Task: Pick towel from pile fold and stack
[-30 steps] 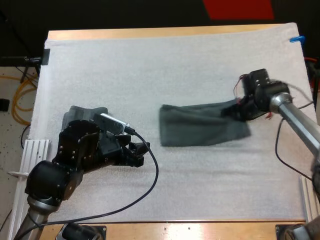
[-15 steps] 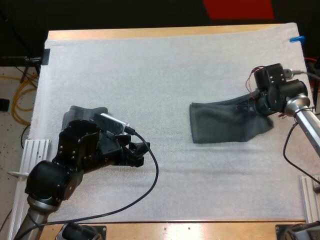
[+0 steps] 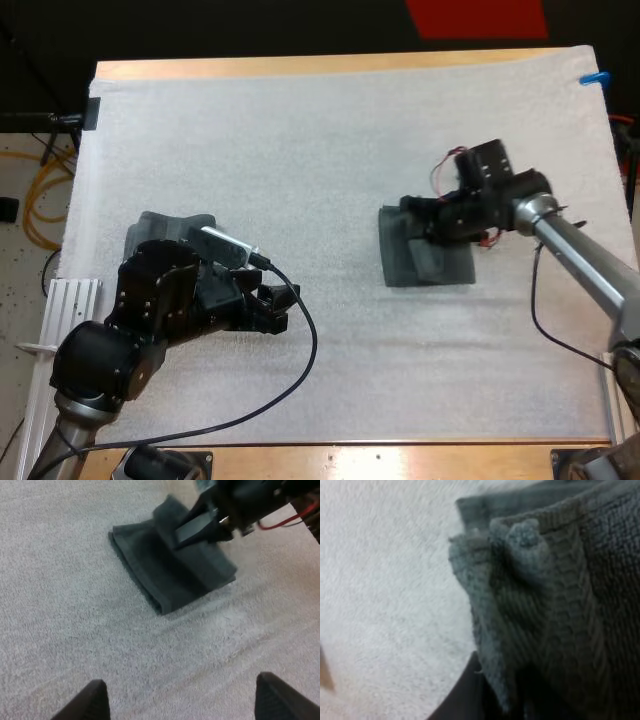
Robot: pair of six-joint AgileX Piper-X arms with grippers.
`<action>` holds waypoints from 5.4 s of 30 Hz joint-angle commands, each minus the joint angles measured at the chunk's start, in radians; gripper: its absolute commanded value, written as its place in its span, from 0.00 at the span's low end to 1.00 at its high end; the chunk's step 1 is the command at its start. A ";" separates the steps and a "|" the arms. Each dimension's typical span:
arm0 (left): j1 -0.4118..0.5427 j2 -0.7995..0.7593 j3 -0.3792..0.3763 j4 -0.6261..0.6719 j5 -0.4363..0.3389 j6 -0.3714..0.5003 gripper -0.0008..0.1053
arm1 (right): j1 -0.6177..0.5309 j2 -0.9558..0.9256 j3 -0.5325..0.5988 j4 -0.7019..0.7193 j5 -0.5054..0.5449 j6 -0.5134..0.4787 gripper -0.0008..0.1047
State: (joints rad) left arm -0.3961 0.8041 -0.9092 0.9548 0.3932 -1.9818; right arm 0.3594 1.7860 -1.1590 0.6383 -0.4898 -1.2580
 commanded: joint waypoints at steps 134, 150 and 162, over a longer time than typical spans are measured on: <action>-0.188 1.136 -0.294 -0.550 0.136 -0.547 0.70 | 0.007 -0.981 0.106 0.548 0.334 -0.376 0.60; -0.205 1.146 -0.313 -0.544 0.111 -0.551 0.21 | 0.007 -0.981 0.106 0.548 0.330 -0.376 0.60; -0.216 1.146 -0.321 -0.531 0.113 -0.443 0.01 | 0.007 -0.981 0.106 0.548 0.330 -0.376 0.60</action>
State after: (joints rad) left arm -0.6107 1.9529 -1.2248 0.4223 0.5033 -2.4362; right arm 0.3699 0.8059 -1.0513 1.1939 -0.1459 -1.6357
